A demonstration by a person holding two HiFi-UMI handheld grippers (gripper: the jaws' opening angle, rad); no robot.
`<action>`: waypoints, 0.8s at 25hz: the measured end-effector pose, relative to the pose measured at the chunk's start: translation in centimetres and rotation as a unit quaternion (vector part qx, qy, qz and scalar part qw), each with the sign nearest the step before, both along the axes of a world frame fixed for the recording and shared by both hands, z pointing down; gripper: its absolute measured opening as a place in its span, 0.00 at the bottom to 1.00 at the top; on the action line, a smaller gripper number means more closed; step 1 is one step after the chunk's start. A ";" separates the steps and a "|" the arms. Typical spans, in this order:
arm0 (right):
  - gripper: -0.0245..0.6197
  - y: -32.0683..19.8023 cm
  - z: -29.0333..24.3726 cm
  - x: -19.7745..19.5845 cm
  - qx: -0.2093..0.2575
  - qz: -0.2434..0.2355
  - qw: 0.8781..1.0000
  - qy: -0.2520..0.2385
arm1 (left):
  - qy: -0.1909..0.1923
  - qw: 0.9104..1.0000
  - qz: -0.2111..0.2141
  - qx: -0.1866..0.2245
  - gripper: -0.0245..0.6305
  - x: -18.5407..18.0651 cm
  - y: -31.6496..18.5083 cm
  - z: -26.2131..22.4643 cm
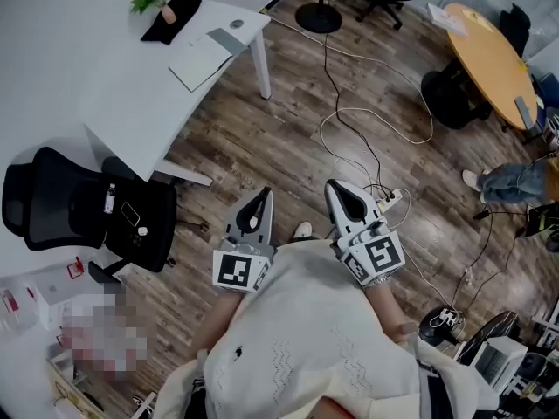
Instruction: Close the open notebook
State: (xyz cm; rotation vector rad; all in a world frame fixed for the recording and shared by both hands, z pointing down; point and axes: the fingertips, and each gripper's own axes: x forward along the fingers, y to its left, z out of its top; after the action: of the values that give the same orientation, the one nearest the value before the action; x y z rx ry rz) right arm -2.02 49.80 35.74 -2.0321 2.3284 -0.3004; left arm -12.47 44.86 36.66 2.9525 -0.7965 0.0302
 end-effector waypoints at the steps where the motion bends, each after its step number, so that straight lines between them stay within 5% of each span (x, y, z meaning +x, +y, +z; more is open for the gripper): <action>1: 0.04 0.1 0.2 0.3 -0.002 0.000 1.000 0.000 | -0.002 1.000 0.002 -0.002 0.06 0.3 0.2 0.2; 11: 0.04 -0.8 1.3 2.3 -0.015 0.021 1.000 0.000 | -0.012 1.000 0.022 -0.005 0.06 2.8 -1.4 0.8; 20: 0.04 -3.2 2.0 7.3 -0.025 0.098 0.995 -0.004 | -0.006 0.997 0.075 -0.001 0.06 7.7 -6.1 0.8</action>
State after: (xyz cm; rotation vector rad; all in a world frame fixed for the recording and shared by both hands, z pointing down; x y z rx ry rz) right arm 5.30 46.64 37.70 -2.2563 2.1141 -0.3603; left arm -4.79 38.76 37.42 3.0054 -0.5734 0.0578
